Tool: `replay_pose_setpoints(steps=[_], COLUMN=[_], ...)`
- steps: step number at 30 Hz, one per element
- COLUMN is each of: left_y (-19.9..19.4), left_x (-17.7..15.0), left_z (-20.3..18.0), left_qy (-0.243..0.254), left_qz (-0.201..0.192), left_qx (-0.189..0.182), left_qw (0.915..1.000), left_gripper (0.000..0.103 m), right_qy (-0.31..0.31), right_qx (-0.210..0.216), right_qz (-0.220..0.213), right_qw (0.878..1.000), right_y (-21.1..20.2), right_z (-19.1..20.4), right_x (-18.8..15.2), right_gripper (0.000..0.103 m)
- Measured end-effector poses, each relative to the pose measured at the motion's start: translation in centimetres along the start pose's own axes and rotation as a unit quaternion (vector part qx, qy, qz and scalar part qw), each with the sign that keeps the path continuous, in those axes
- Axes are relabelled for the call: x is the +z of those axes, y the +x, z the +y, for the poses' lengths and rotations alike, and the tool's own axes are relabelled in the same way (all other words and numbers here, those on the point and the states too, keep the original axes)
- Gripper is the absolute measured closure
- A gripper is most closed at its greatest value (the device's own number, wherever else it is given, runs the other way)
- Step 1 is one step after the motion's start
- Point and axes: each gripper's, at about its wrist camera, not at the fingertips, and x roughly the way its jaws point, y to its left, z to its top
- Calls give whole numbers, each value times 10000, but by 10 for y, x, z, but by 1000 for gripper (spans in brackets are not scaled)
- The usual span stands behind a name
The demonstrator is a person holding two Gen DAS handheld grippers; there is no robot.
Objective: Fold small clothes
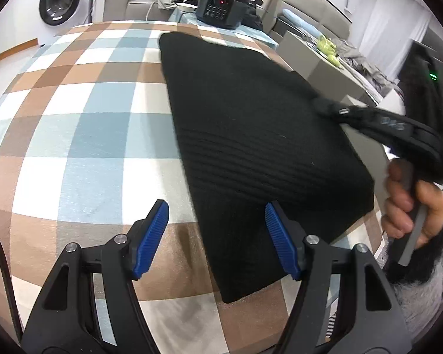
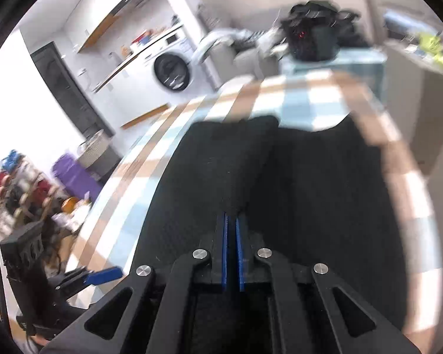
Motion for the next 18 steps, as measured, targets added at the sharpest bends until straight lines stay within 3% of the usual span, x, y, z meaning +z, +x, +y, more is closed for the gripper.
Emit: replay_pose_setpoints(steps=[3, 8, 10, 12, 16, 18], left_y=[-7, 3, 8, 12, 16, 17], left_x=[5, 8, 6, 3, 0, 0], left_z=[-1, -7, -7, -8, -11, -14], left_qy=[-12, 115, 94, 88, 114, 147], left_qz=[-97, 22, 105, 149, 202, 207], left_qx=[-107, -35, -54, -73, -108, -140], left_qw=[9999, 9999, 9999, 9998, 9997, 9996], left_gripper=[38, 38, 38, 38, 38, 38], right_qy=[37, 503, 725, 907, 828, 633], right_qx=[-583, -378, 43, 302, 553, 271], right_qz=[156, 814, 848, 827, 843, 778], right_qw=[9982, 9947, 9938, 9920, 9915, 9946], right_y=[7, 23, 11, -3, -22, -22], right_z=[-10, -30, -38, -42, -32, -25], right_x=[1, -12, -23, -41, -70, -74], right_gripper=[99, 91, 82, 58, 59, 84])
